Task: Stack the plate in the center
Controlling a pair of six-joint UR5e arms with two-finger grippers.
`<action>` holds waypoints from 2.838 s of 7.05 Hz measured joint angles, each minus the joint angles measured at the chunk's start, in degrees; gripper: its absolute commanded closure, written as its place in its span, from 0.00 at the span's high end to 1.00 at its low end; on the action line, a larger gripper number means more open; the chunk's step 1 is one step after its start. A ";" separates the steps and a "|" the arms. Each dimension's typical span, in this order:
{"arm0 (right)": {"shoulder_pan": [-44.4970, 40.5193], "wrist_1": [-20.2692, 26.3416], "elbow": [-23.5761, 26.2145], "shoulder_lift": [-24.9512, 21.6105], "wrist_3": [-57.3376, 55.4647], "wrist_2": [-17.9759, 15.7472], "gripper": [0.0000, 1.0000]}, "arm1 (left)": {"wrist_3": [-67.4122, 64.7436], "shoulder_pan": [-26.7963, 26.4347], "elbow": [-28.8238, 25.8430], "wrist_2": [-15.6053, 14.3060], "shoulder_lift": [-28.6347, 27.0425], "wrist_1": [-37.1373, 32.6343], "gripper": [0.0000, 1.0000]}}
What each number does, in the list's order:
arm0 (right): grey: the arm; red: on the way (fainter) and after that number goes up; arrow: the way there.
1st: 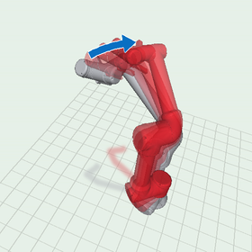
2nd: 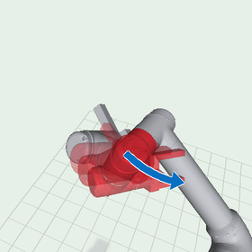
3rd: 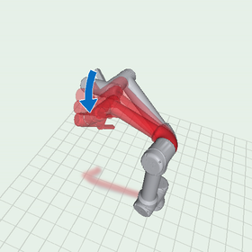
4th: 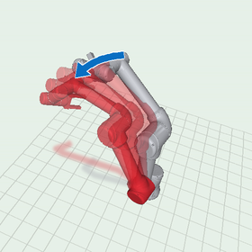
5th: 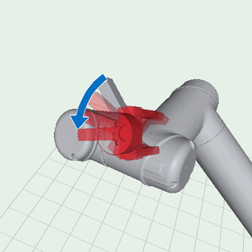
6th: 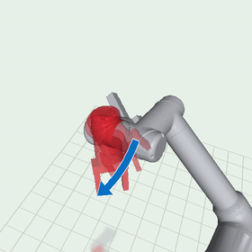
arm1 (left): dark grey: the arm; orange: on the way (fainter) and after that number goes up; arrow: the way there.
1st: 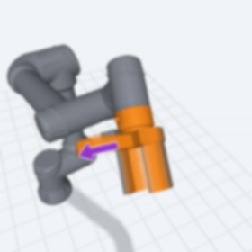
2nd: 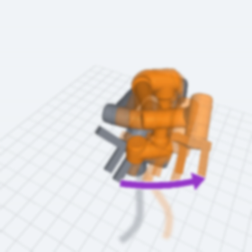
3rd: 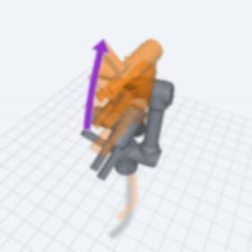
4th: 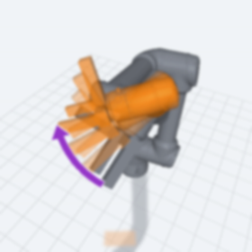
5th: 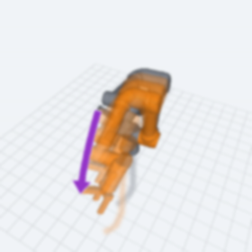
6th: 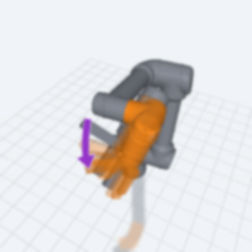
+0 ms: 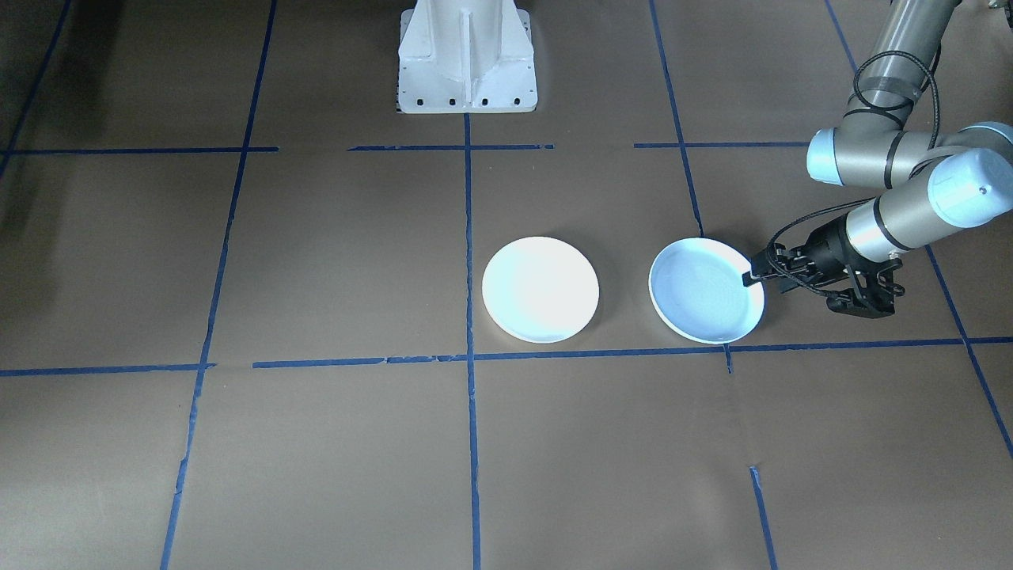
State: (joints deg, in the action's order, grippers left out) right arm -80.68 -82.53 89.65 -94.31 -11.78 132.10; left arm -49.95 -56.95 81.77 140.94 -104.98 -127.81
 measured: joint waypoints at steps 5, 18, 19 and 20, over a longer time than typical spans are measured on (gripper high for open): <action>0.06 0.00 0.00 0.00 0.00 0.00 1.00 | -15.40 4.33 1.25 -1.38 -7.43 -4.32 0.73; 0.00 0.00 0.00 0.00 0.00 0.00 1.00 | -25.53 17.07 -2.50 -15.90 -13.80 -5.76 0.00; 0.02 0.00 0.00 0.00 0.00 0.00 1.00 | -25.52 17.14 -2.50 -15.88 -13.95 -5.51 0.00; 0.05 0.00 0.00 0.00 0.00 0.00 1.00 | -25.53 17.16 -2.47 -15.87 -14.02 -5.40 0.00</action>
State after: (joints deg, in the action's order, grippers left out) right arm -80.64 -82.53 89.65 -94.31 -11.78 132.10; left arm -75.48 -39.80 79.30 125.06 -119.00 -133.21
